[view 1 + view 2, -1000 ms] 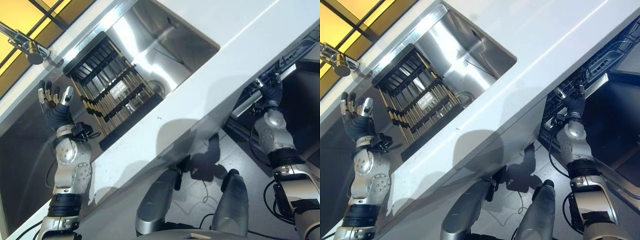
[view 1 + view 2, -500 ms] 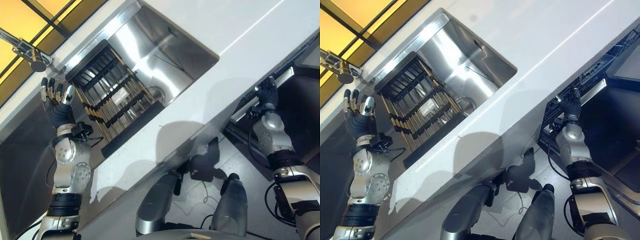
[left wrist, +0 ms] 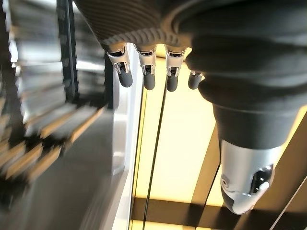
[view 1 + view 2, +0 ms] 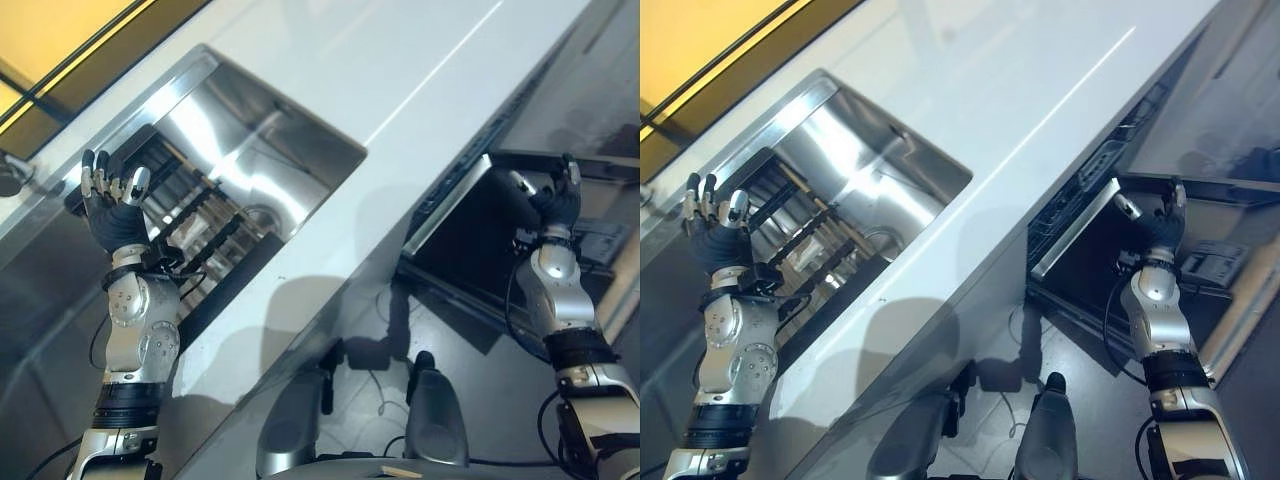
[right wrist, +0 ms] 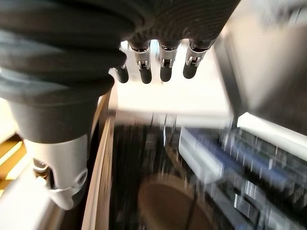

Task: Pick up plates and place into dishwasher.

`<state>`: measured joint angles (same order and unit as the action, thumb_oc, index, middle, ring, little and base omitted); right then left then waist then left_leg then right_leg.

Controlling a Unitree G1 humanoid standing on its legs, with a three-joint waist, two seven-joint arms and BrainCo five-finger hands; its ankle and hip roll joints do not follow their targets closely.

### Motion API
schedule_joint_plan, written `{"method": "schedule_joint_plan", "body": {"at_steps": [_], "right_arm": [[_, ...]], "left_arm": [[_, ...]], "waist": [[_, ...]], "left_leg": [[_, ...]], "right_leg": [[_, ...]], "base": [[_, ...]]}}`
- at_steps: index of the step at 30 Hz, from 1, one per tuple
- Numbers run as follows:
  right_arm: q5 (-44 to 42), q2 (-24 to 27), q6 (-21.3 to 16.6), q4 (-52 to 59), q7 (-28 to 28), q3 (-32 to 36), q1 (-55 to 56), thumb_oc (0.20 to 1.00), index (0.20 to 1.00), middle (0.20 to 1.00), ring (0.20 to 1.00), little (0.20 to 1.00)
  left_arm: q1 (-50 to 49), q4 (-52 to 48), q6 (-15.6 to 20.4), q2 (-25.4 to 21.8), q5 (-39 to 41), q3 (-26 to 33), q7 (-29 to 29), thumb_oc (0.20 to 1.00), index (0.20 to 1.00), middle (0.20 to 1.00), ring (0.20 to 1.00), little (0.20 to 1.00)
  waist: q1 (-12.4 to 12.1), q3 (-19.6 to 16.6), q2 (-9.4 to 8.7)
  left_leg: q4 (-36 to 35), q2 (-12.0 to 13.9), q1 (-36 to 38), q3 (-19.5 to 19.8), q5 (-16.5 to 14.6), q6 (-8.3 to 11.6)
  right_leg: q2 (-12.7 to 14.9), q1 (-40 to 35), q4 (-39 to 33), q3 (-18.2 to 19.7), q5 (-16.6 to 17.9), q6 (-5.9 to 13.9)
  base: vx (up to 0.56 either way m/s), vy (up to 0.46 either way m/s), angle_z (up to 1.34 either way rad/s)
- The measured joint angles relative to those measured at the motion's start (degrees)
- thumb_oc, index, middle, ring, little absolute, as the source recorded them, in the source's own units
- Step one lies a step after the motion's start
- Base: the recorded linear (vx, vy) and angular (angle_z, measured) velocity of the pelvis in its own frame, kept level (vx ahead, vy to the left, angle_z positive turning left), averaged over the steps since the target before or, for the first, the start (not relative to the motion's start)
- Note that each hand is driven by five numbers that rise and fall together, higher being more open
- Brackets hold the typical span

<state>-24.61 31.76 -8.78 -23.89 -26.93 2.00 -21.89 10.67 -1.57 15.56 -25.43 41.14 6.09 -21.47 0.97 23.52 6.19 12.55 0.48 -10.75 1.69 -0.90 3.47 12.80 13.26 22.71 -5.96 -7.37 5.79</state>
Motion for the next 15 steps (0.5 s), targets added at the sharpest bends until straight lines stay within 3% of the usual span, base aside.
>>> {"method": "schedule_joint_plan", "body": {"at_steps": [9, 15], "right_arm": [[1.47, -3.25, 0.30, 3.82, -5.66, 3.03, 10.37, 1.000, 1.000, 1.000, 1.000, 1.000], [1.31, -5.79, 0.34, 3.96, -8.43, 4.58, 13.08, 1.000, 1.000, 1.000, 1.000, 1.000]], "left_arm": [[-2.55, 0.59, 0.05, 0.24, -2.06, 0.61, 3.61, 1.000, 1.000, 1.000, 1.000, 1.000], [-3.15, 1.54, 0.20, 0.62, -2.14, 0.61, 4.23, 1.000, 1.000, 1.000, 1.000, 1.000]], "waist": [[2.93, -2.51, -1.06], [5.21, -3.22, -1.34]], "left_leg": [[-2.54, 2.01, 4.08, -3.91, -0.42, -0.05], [-2.93, 1.56, 5.80, -6.30, -0.65, -0.23]], "right_leg": [[-2.54, -3.09, -6.23, 3.21, 2.70, -0.42], [-2.56, -2.84, -6.78, 6.52, 3.47, -0.08]], "base": [[-0.02, -0.028, -0.26], [-0.01, 0.205, -0.26]]}}
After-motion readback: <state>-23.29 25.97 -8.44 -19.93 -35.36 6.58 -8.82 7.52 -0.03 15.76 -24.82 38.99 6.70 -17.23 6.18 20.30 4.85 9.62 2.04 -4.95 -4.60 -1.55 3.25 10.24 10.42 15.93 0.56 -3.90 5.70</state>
